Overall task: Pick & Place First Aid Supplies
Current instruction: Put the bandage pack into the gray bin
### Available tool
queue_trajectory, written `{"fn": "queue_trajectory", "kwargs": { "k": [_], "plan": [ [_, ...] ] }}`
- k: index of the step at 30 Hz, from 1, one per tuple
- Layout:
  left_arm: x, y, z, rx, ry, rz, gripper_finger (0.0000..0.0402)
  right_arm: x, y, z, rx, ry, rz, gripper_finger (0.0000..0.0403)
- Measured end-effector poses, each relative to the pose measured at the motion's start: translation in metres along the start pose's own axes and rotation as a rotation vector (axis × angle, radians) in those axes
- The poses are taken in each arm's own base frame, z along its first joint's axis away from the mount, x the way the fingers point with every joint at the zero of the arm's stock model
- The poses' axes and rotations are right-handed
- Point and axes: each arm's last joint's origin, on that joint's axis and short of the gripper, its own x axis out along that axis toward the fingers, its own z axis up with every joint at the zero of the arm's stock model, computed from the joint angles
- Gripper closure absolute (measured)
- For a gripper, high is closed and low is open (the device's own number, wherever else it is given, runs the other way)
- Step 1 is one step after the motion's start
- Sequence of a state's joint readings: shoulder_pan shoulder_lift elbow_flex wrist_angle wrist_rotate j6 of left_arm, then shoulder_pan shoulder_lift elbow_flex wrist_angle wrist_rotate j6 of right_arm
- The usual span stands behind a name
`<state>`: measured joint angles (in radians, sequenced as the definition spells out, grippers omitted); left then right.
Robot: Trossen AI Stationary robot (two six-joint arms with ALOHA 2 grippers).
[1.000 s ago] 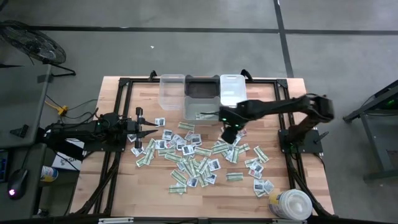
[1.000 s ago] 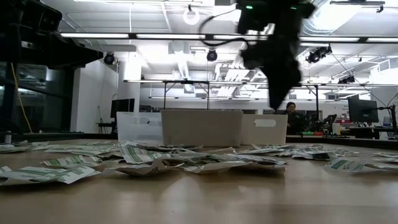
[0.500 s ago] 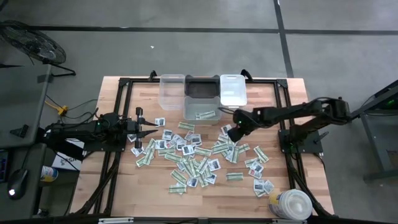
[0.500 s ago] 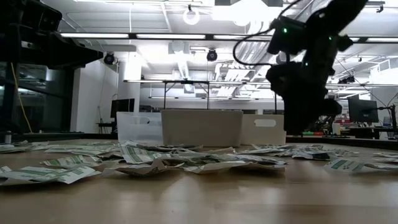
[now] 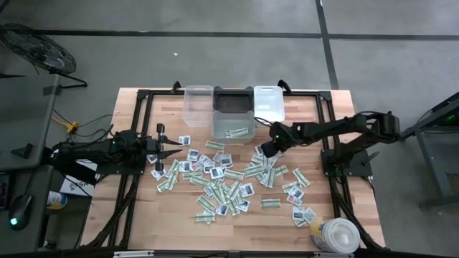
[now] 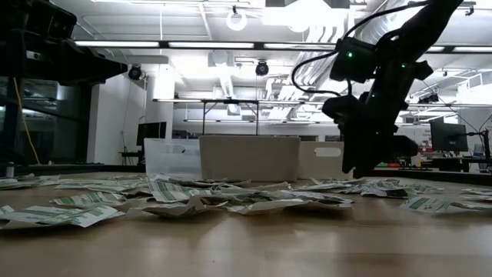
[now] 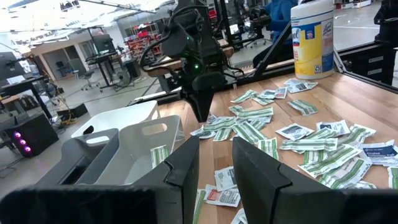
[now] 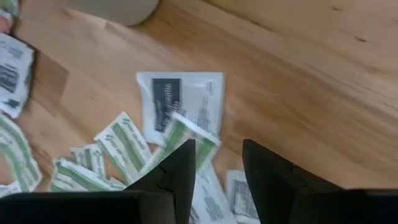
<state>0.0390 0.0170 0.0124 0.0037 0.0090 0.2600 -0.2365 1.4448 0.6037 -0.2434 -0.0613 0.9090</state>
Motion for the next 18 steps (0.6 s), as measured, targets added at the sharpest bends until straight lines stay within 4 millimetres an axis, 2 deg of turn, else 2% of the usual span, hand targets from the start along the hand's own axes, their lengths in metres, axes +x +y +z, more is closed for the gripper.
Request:
{"fn": "queue_trajectory", "kwargs": {
  "k": [7, 18],
  "plan": [
    [0.0000, 0.0000, 0.0000, 0.000, 0.000, 0.000, 0.0305, 0.0092, -0.0009, 0.0012, 0.005, 0.020, 0.006, 0.0277],
    [0.0000, 0.0000, 0.0000, 0.000, 0.000, 0.000, 0.0305, 0.0099, 0.0001, 0.0010, 0.012, 0.038, 0.026, 0.0278]
  ]
}}
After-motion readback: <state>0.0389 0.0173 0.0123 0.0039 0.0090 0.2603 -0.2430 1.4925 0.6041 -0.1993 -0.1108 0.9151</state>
